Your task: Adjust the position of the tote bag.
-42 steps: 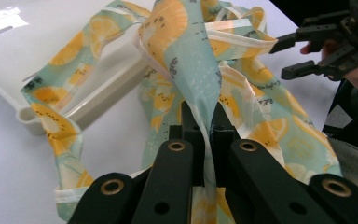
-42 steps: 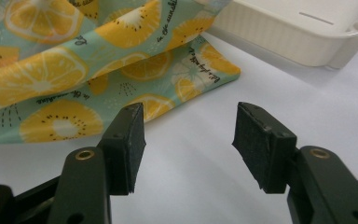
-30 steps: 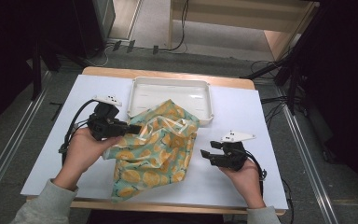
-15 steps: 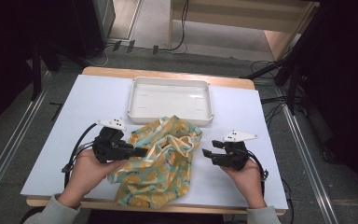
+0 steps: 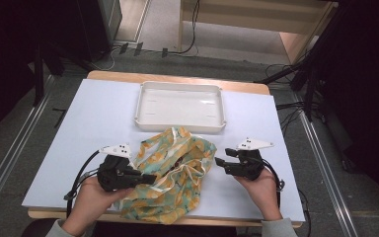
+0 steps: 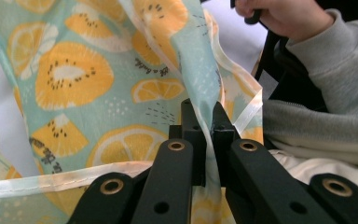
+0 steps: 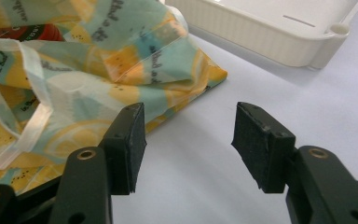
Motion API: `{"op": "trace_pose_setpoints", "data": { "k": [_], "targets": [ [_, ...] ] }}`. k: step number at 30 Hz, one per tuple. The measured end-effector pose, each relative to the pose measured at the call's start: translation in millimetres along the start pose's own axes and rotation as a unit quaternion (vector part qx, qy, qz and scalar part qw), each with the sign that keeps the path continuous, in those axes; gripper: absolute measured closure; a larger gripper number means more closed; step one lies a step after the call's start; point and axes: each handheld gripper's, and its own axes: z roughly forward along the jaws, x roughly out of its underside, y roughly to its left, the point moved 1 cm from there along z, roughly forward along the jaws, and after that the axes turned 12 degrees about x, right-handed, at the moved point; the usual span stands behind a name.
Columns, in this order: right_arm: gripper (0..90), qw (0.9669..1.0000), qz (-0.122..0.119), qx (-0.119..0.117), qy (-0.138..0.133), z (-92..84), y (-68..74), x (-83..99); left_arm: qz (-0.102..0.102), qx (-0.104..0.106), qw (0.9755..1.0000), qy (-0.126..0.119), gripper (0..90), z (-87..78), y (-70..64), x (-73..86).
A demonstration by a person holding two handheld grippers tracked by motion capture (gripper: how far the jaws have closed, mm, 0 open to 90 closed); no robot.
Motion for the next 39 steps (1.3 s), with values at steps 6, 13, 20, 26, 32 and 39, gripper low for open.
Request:
{"op": "trace_pose_setpoints", "data": {
  "k": [6,13,20,26,32,39],
  "targets": [
    [45.7,1.0000,0.000,0.001,0.000,-0.2,0.4,-0.1,-0.004,0.010,0.9999,0.000,89.9,-0.5,-0.2,15.1],
    [45.7,1.0000,-0.002,0.001,-0.001,-0.6,0.6,0.0,0.000,0.014,0.9999,0.004,89.6,4.2,2.4,28.4],
    [45.7,1.0000,-0.002,0.000,0.000,-0.4,0.4,0.3,-0.002,0.012,0.9999,0.009,84.8,7.3,9.5,33.9],
    [45.8,1.0000,-0.002,-0.001,0.003,-0.5,1.0,0.6,0.006,0.002,0.9999,0.012,66.5,5.9,9.6,34.3],
    [45.9,1.0000,-0.004,-0.001,0.003,-0.7,1.2,0.9,0.012,-0.001,0.9999,0.001,50.2,2.4,7.7,31.7],
    [45.9,1.0000,-0.003,-0.001,0.003,-0.7,0.6,1.1,0.008,-0.002,0.9999,-0.010,41.9,-4.4,6.5,25.8]
  ]
}}
